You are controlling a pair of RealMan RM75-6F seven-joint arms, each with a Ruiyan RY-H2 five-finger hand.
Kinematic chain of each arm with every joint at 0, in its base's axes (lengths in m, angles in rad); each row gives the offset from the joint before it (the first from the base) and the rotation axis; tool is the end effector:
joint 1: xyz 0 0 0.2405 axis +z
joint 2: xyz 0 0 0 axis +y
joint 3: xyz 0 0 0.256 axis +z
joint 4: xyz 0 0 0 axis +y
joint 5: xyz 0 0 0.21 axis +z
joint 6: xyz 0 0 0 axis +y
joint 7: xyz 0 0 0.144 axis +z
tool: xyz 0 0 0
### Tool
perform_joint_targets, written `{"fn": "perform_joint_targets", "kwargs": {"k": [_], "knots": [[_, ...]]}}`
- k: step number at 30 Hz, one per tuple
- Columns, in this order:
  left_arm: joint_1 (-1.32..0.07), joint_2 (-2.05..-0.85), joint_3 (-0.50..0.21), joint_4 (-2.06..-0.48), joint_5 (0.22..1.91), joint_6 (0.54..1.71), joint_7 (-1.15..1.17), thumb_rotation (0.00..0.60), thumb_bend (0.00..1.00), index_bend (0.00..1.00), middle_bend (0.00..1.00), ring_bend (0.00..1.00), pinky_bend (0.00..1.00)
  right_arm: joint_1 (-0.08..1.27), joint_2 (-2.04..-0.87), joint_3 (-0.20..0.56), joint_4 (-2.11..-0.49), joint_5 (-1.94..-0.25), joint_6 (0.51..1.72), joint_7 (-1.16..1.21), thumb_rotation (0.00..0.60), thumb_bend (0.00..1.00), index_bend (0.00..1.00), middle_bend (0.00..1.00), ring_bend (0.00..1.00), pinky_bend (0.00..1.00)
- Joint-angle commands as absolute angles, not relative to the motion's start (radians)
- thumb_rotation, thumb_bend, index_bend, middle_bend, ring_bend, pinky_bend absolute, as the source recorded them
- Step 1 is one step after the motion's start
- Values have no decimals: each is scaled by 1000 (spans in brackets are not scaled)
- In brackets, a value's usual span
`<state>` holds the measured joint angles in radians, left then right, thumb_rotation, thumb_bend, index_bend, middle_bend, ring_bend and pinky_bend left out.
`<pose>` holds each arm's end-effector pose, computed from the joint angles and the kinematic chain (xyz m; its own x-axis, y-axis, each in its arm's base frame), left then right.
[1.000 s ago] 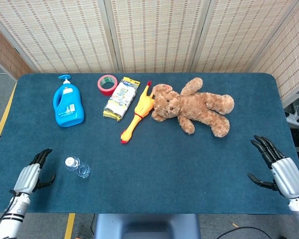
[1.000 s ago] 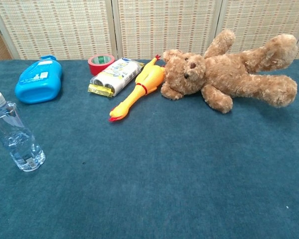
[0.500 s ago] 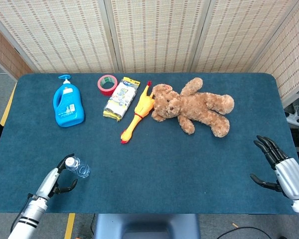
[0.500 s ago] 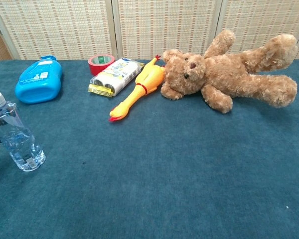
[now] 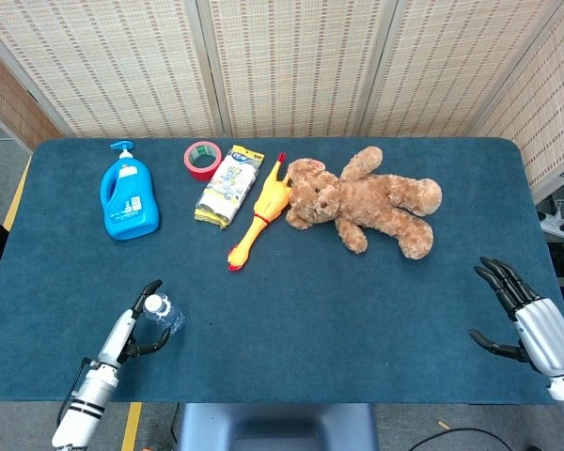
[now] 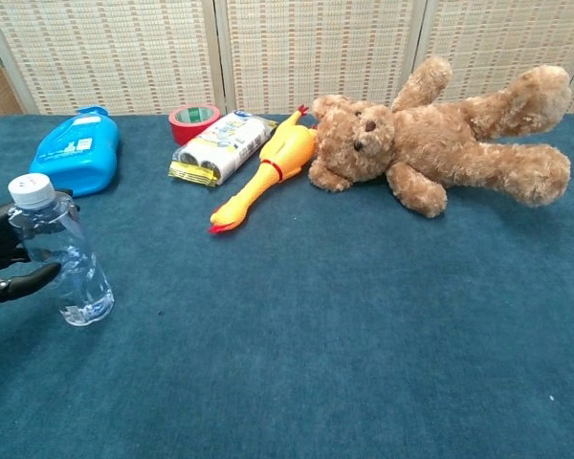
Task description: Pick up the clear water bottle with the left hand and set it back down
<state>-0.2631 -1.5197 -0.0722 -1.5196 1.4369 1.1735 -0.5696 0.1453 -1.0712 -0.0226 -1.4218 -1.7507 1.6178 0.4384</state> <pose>-0.2505 0.2232 0.0012 -0.4278 0.3143 0.8475 0.8993 0.0535 0.4341 -0.3052 -0.1830 0.1829 0.2128 -0.0252 0.9768 -0.9296 -0.3130 0.1945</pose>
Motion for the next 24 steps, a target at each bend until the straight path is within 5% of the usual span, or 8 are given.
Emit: {"fn": "perform_joint_targets", "kwargs": {"k": [1, 11, 16, 24], "knots": [[-266, -1558, -85, -1492, 1413, 1186, -547, 600, 399, 0, 0, 0, 184, 146, -1071, -24, -1422, -1752, 1617, 439, 600, 139, 0, 0, 0, 261], [-258, -1639, -104, -1443, 1382, 1223, -530, 600, 395, 9, 58, 45, 159, 150, -1068, -26, -1427, -1751, 1607, 438, 600, 139, 0, 0, 0, 261], [-247, -1672, -132, -1429, 1377, 1273, -550, 600, 454, 250, 292, 280, 235, 149, -1066, -27, -1427, -1751, 1610, 442, 600, 139, 0, 0, 0, 261], [-263, -1655, -178, -1422, 1418, 1350, -464, 600, 468, 380, 439, 418, 406, 146, -1065, -26, -1425, -1750, 1618, 449, 600, 139, 0, 0, 0, 261]]}}
